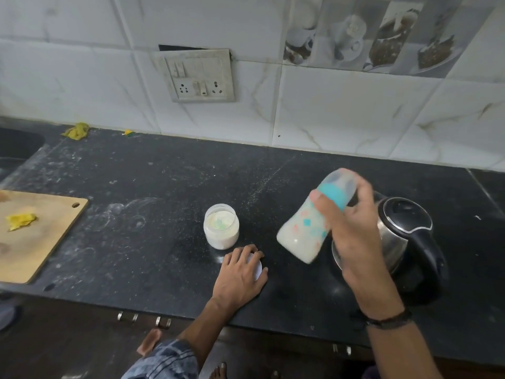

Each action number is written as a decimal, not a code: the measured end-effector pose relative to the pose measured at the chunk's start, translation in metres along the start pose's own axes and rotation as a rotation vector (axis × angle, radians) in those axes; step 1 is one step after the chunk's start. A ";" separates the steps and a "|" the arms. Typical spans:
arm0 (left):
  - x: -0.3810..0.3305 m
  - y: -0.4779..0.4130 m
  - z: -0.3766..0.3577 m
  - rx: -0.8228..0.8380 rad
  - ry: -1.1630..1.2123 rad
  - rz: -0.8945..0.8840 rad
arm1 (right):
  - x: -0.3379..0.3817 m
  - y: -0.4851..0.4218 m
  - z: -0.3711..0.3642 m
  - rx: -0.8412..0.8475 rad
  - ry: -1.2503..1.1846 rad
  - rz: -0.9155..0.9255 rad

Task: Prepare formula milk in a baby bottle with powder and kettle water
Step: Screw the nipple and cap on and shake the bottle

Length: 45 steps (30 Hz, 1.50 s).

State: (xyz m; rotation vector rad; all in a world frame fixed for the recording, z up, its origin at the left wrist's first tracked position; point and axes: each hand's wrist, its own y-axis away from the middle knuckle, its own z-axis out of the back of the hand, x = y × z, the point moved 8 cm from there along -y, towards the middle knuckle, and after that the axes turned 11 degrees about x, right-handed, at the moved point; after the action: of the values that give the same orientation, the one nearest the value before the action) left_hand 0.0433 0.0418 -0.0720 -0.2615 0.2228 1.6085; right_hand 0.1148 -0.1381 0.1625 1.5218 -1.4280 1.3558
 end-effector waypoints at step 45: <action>-0.003 0.000 0.007 -0.018 -0.007 0.005 | 0.004 0.006 0.015 -0.140 -0.085 0.097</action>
State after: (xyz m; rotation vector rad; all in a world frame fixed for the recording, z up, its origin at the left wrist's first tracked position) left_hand 0.0436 0.0409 -0.0642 -0.2695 0.2044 1.6169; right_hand 0.1120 -0.1542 0.1615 1.4508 -1.6329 1.2312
